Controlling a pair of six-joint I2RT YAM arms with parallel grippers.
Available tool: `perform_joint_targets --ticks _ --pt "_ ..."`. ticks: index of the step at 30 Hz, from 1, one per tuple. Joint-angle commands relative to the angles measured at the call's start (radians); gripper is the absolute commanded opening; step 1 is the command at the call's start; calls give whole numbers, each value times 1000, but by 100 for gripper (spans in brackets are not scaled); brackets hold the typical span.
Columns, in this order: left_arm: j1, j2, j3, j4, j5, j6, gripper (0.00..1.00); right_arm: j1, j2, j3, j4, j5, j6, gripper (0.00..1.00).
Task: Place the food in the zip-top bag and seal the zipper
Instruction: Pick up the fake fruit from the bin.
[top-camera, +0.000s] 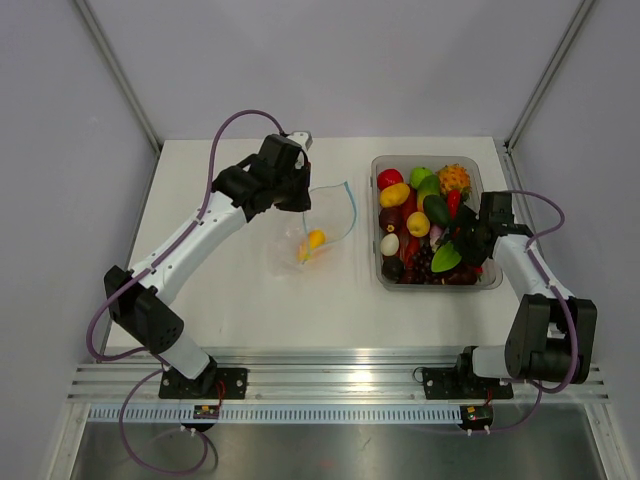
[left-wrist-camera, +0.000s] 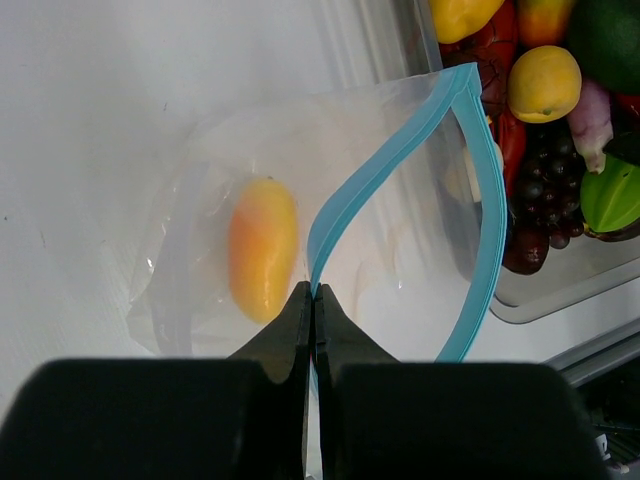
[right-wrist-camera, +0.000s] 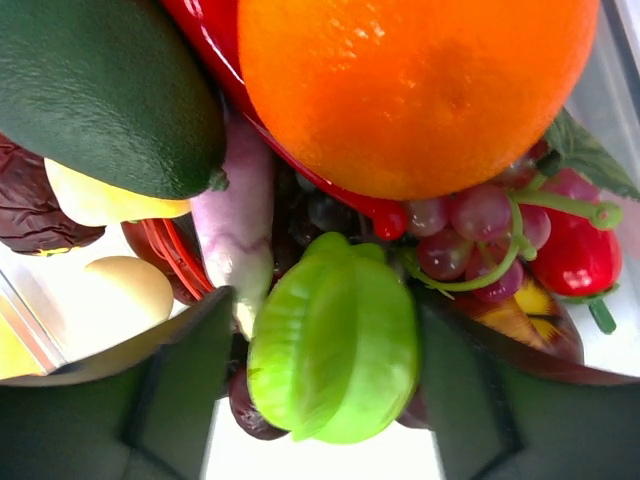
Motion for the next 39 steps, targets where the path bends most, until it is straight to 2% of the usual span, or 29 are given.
perform_joint_targets --ticks 1,3,4,7,17,23,27,28,29,34,39 --pt "-8 1 10 50 12 -6 0 -4 -29 -18 -14 1 -4 74" --pt "-10 2 10 52 12 -6 0 -4 -54 -18 -23 3 -4 65" --pt "-10 1 10 52 12 -6 0 -4 -62 -16 -26 3 -4 54" --pt "-15 1 9 58 14 -12 0 -4 -94 -15 -45 -2 -4 43" --pt "-28 14 9 75 18 -20 0 -4 -224 53 -140 -21 -10 43" --pt "-36 19 12 75 23 -23 0 2 -305 154 -157 -146 2 41" --pt "-38 25 15 75 22 -26 0 100 -345 252 -121 -155 47 41" --pt "-38 27 15 73 22 -28 0 198 -338 296 -115 -144 62 42" --pt "-38 28 15 69 23 -31 0 240 -326 319 -109 -132 67 42" --pt "-38 10 -11 73 23 -41 0 476 -175 457 -52 -52 93 42" --pt "-38 2 -7 63 22 -43 0 614 -14 540 -9 18 97 42"
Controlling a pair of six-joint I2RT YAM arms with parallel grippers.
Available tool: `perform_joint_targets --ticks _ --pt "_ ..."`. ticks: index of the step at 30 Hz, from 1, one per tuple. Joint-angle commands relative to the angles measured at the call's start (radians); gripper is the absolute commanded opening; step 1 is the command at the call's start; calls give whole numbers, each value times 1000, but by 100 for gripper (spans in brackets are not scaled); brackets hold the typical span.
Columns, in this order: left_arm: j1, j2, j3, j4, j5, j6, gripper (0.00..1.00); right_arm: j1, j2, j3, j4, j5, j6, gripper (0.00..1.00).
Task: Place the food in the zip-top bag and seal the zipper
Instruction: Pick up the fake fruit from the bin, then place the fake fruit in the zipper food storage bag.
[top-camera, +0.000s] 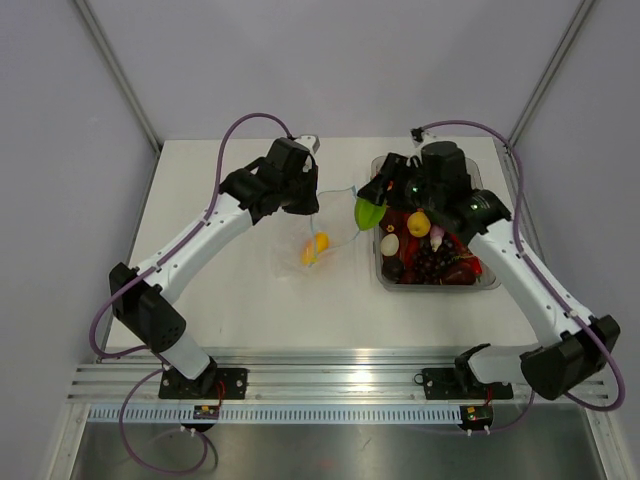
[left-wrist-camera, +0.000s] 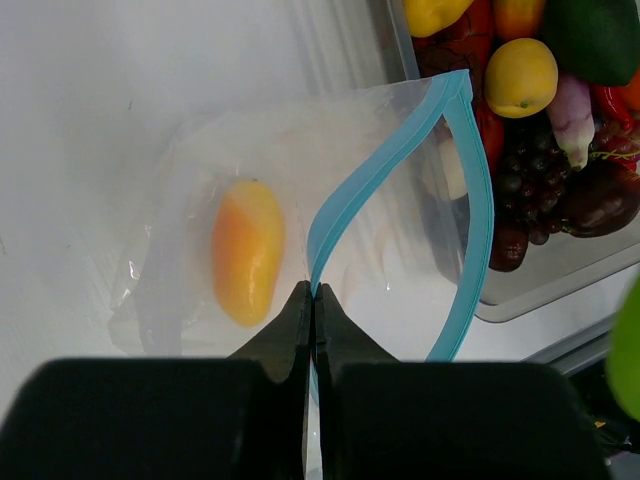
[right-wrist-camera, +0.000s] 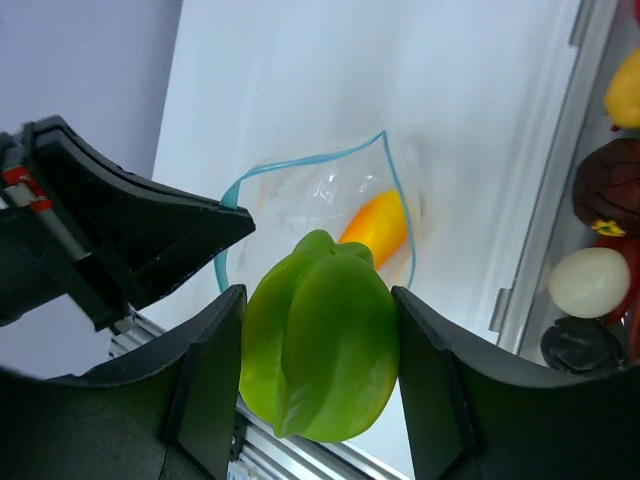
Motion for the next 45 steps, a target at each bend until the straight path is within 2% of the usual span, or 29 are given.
perform_joint_targets --ticks 1,3,5,6,7,10,11,16,18,21,22,24,29,30,33,35,42,45 --pt "-5 -17 8 31 14 -9 0 80 90 68 53 74 21 42" --pt "-5 -17 11 28 11 -6 0 120 147 74 73 91 24 43" --pt "-5 -17 14 24 9 -6 0 129 205 83 79 92 24 49" --pt "-5 -18 14 21 11 -6 0 136 225 91 68 89 19 69" --pt "-5 -18 16 20 11 -6 0 140 239 112 53 87 7 79" --pt "-5 -15 17 18 8 -2 0 145 242 125 27 104 -13 98" --pt "-5 -15 17 18 6 -3 0 145 225 128 18 136 -21 99" --pt "-5 -9 14 27 14 -5 0 128 194 166 -53 274 -82 99" --pt "-5 -9 7 34 14 -5 0 87 182 156 -88 305 -83 94" --pt "-5 -12 -1 34 14 -2 0 -51 150 108 -91 291 -76 83" --pt "-5 -12 -3 37 14 -2 0 -124 147 103 -102 319 -77 81" --pt "-5 -15 -1 37 14 6 0 -183 168 108 -131 363 -103 79" --pt "-5 -4 6 38 43 30 0 -392 326 154 -113 310 -105 80" --pt "-5 -4 8 43 48 31 0 -409 352 181 -107 308 -106 85" --pt "-5 6 20 49 54 43 0 -438 469 279 -116 344 -126 91" --pt "-5 26 45 41 57 47 0 -470 554 332 -145 374 -137 91" --pt "-5 57 62 41 83 60 0 -568 684 418 -131 304 -160 85" --pt "-5 68 57 43 80 67 0 -587 751 474 -157 253 -192 76"
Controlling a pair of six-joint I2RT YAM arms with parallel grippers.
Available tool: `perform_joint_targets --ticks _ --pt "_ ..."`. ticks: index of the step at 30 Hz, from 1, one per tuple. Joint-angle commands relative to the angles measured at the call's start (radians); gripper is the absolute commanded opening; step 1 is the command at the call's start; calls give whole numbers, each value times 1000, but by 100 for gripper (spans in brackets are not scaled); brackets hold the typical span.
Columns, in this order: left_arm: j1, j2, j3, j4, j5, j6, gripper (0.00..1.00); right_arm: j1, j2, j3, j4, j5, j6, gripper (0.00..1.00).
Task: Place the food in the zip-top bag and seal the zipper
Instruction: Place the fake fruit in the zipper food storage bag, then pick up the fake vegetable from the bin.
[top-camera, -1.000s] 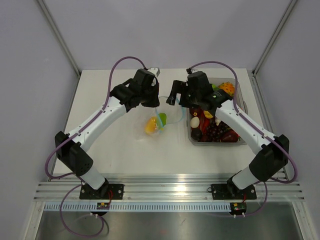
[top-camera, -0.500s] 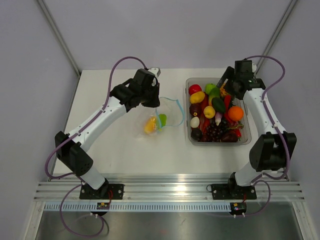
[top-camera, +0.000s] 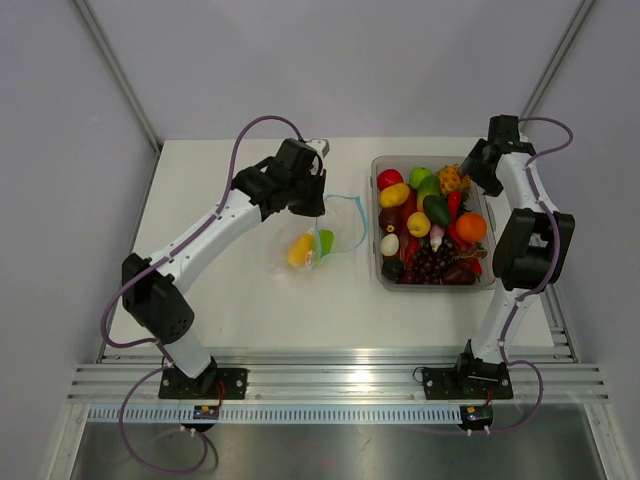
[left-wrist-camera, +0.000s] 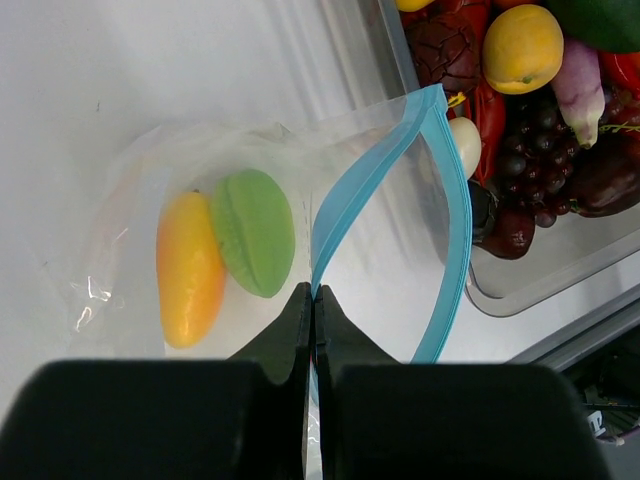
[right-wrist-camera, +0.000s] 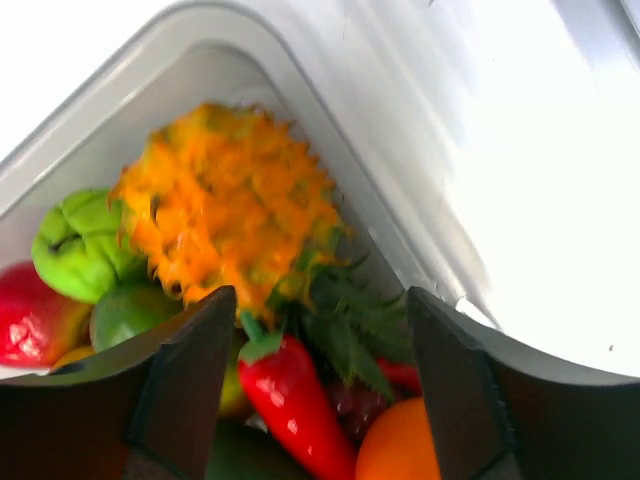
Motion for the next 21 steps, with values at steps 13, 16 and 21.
perform_joint_targets --ticks 13,16,21 --pt "-4 5 10 43 9 25 0 -10 -85 -135 112 -278 -19 64" --pt "-4 6 6 44 10 20 0 -10 -81 -163 112 -289 -28 57" --pt "-4 3 -14 52 12 14 0 -10 -147 -244 155 -276 -16 29"
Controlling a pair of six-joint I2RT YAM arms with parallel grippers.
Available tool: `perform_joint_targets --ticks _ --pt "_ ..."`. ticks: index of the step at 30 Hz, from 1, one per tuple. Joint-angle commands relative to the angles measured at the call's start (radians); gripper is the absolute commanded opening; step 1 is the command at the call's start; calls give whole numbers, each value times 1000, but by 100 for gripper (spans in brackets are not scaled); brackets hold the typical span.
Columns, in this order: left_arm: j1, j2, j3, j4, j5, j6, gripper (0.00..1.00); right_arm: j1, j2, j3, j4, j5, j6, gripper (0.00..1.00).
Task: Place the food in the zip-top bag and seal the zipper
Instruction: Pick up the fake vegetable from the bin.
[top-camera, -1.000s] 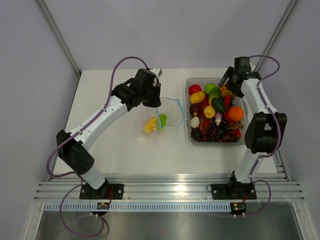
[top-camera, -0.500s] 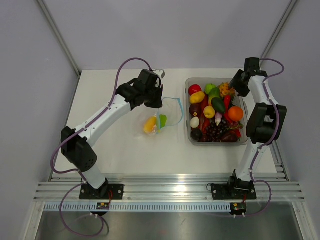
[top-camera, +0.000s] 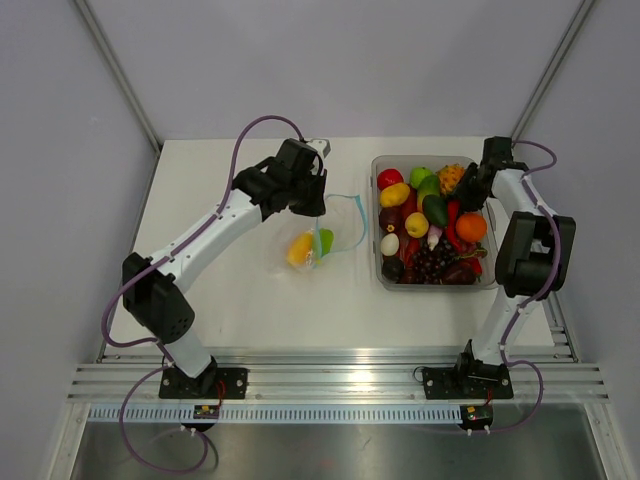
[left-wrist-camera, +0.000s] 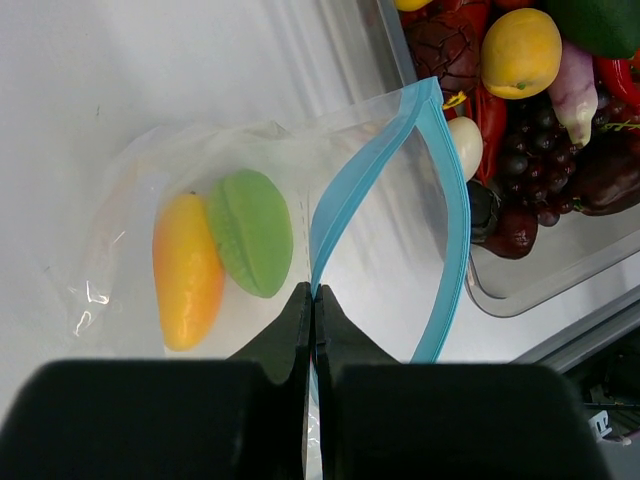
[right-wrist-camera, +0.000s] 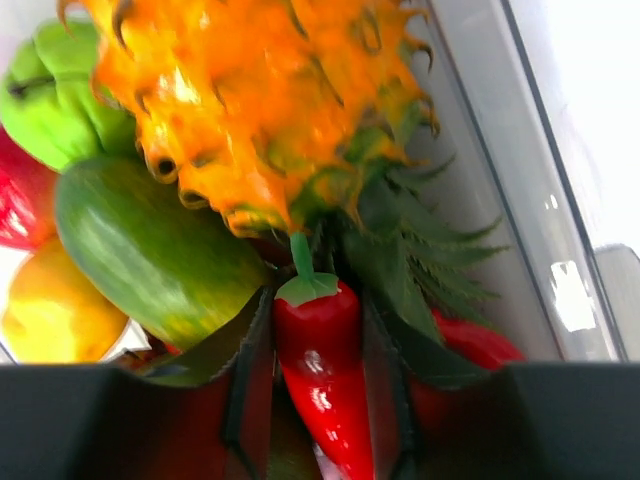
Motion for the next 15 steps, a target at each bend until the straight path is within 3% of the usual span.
perform_joint_targets --ticks 1,2,6,15 --pt "-4 0 -11 41 7 0 0 4 -116 -35 53 -14 5 25" --pt "-4 -3 -14 41 7 -2 0 4 -145 -35 50 -13 8 19" --pt "-4 -12 -28 56 15 -2 0 4 -228 -30 23 -14 9 13" --pt "-4 -14 -28 65 44 -12 0 23 -526 -130 15 -63 54 12"
